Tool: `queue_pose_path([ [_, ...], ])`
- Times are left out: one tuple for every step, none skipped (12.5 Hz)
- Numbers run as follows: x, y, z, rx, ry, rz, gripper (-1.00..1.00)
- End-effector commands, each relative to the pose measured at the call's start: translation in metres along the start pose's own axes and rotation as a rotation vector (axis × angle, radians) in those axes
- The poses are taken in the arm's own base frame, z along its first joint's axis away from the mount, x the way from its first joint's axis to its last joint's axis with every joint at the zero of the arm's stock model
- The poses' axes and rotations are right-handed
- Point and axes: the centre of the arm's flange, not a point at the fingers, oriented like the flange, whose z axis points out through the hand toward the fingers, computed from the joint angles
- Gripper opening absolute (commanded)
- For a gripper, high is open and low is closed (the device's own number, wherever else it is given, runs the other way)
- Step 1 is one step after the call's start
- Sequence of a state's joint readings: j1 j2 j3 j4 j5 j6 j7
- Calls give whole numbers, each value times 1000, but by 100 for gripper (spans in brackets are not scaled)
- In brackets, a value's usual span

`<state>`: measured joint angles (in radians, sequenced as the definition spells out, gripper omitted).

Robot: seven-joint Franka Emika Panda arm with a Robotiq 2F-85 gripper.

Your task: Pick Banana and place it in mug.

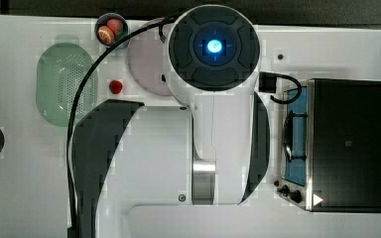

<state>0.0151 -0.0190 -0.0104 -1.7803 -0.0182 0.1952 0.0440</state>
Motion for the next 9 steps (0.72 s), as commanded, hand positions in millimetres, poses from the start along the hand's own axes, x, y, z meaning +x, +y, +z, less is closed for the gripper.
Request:
queue_pose_path([
  [-34,108,-68,4,-28,22,54],
  [-34,107,-63,-3,-35,21,83],
  [-33,106,-54,-16,-48,20,97],
  [-33,103,-40,-37,-69,14,100],
  [-33,100,-23,-59,-91,9,100],
  [-32,95,-3,-73,-103,5,100],
  [-30,90,17,-79,-107,-2,100],
  [-28,84,40,-83,-108,-9,100],
  [-27,79,63,-82,-104,-20,100],
])
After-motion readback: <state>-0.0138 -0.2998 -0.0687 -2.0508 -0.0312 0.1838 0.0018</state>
